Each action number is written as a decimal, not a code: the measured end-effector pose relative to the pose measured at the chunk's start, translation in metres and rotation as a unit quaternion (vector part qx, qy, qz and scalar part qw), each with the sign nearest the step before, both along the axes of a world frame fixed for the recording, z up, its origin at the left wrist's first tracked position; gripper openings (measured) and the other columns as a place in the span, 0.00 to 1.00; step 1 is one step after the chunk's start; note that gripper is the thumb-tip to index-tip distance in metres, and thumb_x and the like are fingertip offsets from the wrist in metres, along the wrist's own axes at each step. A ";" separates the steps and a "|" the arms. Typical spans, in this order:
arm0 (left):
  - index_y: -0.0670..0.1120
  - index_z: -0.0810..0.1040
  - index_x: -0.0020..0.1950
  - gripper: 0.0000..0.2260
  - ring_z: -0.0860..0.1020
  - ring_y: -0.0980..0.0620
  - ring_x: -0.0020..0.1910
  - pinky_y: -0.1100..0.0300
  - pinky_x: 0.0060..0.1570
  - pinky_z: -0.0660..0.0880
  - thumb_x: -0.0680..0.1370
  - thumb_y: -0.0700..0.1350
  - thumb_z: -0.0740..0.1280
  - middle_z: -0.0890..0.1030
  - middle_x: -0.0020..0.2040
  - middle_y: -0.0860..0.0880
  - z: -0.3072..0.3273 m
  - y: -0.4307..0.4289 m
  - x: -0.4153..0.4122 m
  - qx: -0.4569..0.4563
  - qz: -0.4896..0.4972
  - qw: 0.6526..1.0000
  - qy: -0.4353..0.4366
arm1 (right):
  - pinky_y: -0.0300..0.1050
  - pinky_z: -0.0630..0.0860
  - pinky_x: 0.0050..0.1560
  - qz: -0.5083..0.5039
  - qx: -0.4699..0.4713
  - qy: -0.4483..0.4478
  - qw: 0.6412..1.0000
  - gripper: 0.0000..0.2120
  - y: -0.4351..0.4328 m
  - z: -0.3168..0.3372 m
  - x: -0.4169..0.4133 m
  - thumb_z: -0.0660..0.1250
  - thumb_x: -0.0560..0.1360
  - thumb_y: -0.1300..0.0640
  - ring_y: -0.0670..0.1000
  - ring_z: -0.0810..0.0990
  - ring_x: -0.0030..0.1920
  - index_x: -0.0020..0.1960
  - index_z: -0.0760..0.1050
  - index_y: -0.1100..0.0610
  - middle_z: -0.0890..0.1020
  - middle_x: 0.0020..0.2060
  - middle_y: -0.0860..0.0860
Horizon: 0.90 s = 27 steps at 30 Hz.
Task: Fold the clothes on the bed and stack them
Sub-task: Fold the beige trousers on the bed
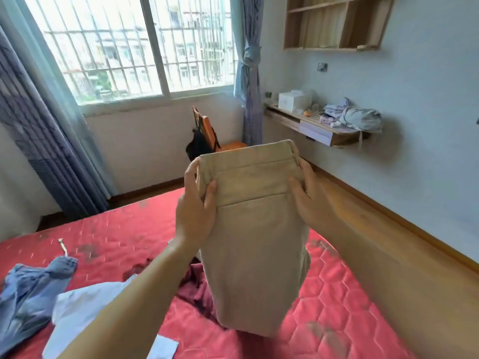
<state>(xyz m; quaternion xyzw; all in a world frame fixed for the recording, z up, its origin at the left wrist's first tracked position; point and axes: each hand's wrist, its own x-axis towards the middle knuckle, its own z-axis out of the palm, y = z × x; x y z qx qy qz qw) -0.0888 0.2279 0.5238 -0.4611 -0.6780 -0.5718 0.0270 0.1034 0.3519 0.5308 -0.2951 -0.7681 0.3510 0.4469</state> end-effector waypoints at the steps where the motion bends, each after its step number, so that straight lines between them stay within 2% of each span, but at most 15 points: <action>1: 0.62 0.59 0.69 0.20 0.77 0.56 0.45 0.63 0.36 0.68 0.79 0.52 0.61 0.78 0.51 0.56 -0.015 0.002 0.011 -0.022 -0.011 1.000 -0.014 | 0.19 0.61 0.53 0.000 -0.018 -0.011 1.000 0.20 0.001 -0.018 0.015 0.57 0.80 0.54 0.25 0.68 0.55 0.70 0.60 0.43 0.66 0.56 0.25; 4: 0.65 0.59 0.68 0.21 0.75 0.61 0.45 0.63 0.39 0.69 0.78 0.53 0.62 0.75 0.52 0.62 -0.055 0.009 0.046 -0.089 -0.028 0.995 -0.039 | 0.22 0.62 0.56 0.000 -0.085 -0.023 0.996 0.18 0.003 -0.069 0.058 0.60 0.79 0.55 0.33 0.69 0.59 0.68 0.63 0.43 0.70 0.58 0.30; 6: 0.64 0.60 0.69 0.22 0.75 0.63 0.45 0.63 0.40 0.70 0.78 0.52 0.63 0.76 0.50 0.63 -0.079 0.017 0.066 -0.131 -0.058 0.988 -0.057 | 0.23 0.63 0.57 0.002 -0.130 -0.015 0.991 0.20 0.008 -0.099 0.087 0.61 0.79 0.57 0.32 0.69 0.61 0.69 0.64 0.43 0.71 0.61 0.33; 8: 0.59 0.61 0.71 0.25 0.76 0.61 0.49 0.64 0.44 0.70 0.77 0.48 0.65 0.77 0.51 0.60 -0.099 0.030 0.084 -0.180 -0.085 0.978 -0.058 | 0.21 0.63 0.56 0.001 -0.163 -0.003 0.987 0.23 0.018 -0.125 0.111 0.62 0.78 0.61 0.29 0.69 0.60 0.66 0.64 0.40 0.71 0.60 0.31; 11: 0.56 0.62 0.73 0.26 0.70 0.64 0.54 0.68 0.48 0.65 0.76 0.44 0.65 0.73 0.55 0.60 -0.117 0.060 0.109 -0.231 -0.067 0.970 -0.034 | 0.26 0.67 0.57 0.010 -0.227 0.003 0.974 0.24 0.052 -0.153 0.134 0.63 0.77 0.64 0.33 0.72 0.60 0.67 0.67 0.44 0.74 0.58 0.33; 13: 0.57 0.62 0.73 0.26 0.73 0.60 0.58 0.66 0.50 0.66 0.77 0.43 0.64 0.74 0.59 0.59 -0.120 0.087 0.118 -0.242 -0.036 0.969 -0.038 | 0.27 0.66 0.58 0.017 -0.229 0.001 0.973 0.23 0.082 -0.159 0.134 0.63 0.77 0.64 0.35 0.72 0.62 0.69 0.66 0.48 0.74 0.57 0.32; 14: 0.57 0.61 0.73 0.25 0.74 0.55 0.59 0.63 0.51 0.67 0.78 0.43 0.63 0.75 0.61 0.56 -0.118 0.102 0.119 -0.242 -0.013 0.970 -0.036 | 0.25 0.65 0.57 0.020 -0.211 0.001 0.977 0.23 0.100 -0.157 0.129 0.62 0.78 0.63 0.33 0.72 0.61 0.70 0.66 0.48 0.73 0.57 0.31; 16: 0.59 0.60 0.73 0.24 0.77 0.48 0.58 0.60 0.49 0.69 0.80 0.44 0.61 0.77 0.63 0.50 -0.102 0.137 0.118 -0.227 0.051 0.972 -0.014 | 0.21 0.63 0.54 0.028 -0.152 -0.002 0.988 0.21 0.137 -0.140 0.112 0.60 0.79 0.59 0.29 0.70 0.58 0.70 0.64 0.47 0.72 0.59 0.32; 18: 0.60 0.60 0.73 0.22 0.79 0.43 0.55 0.58 0.45 0.68 0.80 0.45 0.59 0.78 0.62 0.48 -0.067 0.169 0.116 -0.173 0.125 0.977 0.017 | 0.26 0.64 0.57 0.034 -0.093 -0.004 0.995 0.20 0.173 -0.105 0.090 0.57 0.80 0.54 0.36 0.71 0.59 0.72 0.62 0.48 0.72 0.62 0.39; 20: 0.61 0.60 0.72 0.22 0.78 0.44 0.54 0.60 0.45 0.67 0.80 0.46 0.58 0.78 0.62 0.50 -0.021 0.193 0.115 -0.104 0.167 0.980 0.038 | 0.30 0.65 0.58 0.032 -0.043 0.025 0.998 0.21 0.204 -0.055 0.073 0.55 0.80 0.52 0.39 0.70 0.59 0.73 0.60 0.48 0.72 0.64 0.43; 22: 0.60 0.60 0.73 0.21 0.78 0.44 0.55 0.60 0.46 0.67 0.81 0.46 0.57 0.77 0.63 0.48 0.029 0.204 0.118 -0.033 0.192 0.979 0.061 | 0.23 0.62 0.52 0.046 0.003 0.066 0.997 0.20 0.223 0.000 0.068 0.55 0.80 0.51 0.37 0.70 0.55 0.72 0.61 0.47 0.73 0.58 0.42; 23: 0.59 0.59 0.73 0.21 0.78 0.43 0.55 0.59 0.46 0.67 0.81 0.47 0.56 0.77 0.62 0.46 0.051 0.205 0.123 -0.002 0.200 0.977 0.074 | 0.23 0.63 0.52 0.059 0.022 0.087 0.994 0.20 0.227 0.024 0.071 0.55 0.80 0.51 0.39 0.71 0.55 0.72 0.62 0.47 0.73 0.57 0.41; 25: 0.58 0.59 0.73 0.20 0.78 0.44 0.52 0.59 0.44 0.68 0.81 0.50 0.55 0.78 0.60 0.46 0.086 0.201 0.139 0.043 0.200 0.974 0.100 | 0.32 0.69 0.57 0.087 0.054 0.128 0.987 0.21 0.227 0.062 0.088 0.55 0.79 0.50 0.41 0.74 0.58 0.72 0.61 0.44 0.75 0.60 0.41; 26: 0.58 0.59 0.73 0.20 0.79 0.47 0.49 0.60 0.43 0.68 0.81 0.51 0.54 0.79 0.59 0.48 0.099 0.197 0.151 0.058 0.194 0.973 0.111 | 0.34 0.70 0.57 0.101 0.070 0.144 0.982 0.21 0.223 0.074 0.102 0.56 0.79 0.51 0.38 0.75 0.58 0.71 0.59 0.41 0.75 0.61 0.39; 27: 0.59 0.59 0.72 0.20 0.78 0.52 0.47 0.62 0.42 0.68 0.80 0.52 0.54 0.79 0.57 0.52 0.108 0.191 0.164 0.071 0.188 0.972 0.118 | 0.31 0.71 0.55 0.111 0.085 0.155 0.978 0.22 0.219 0.082 0.118 0.56 0.79 0.51 0.34 0.75 0.55 0.71 0.59 0.39 0.74 0.60 0.34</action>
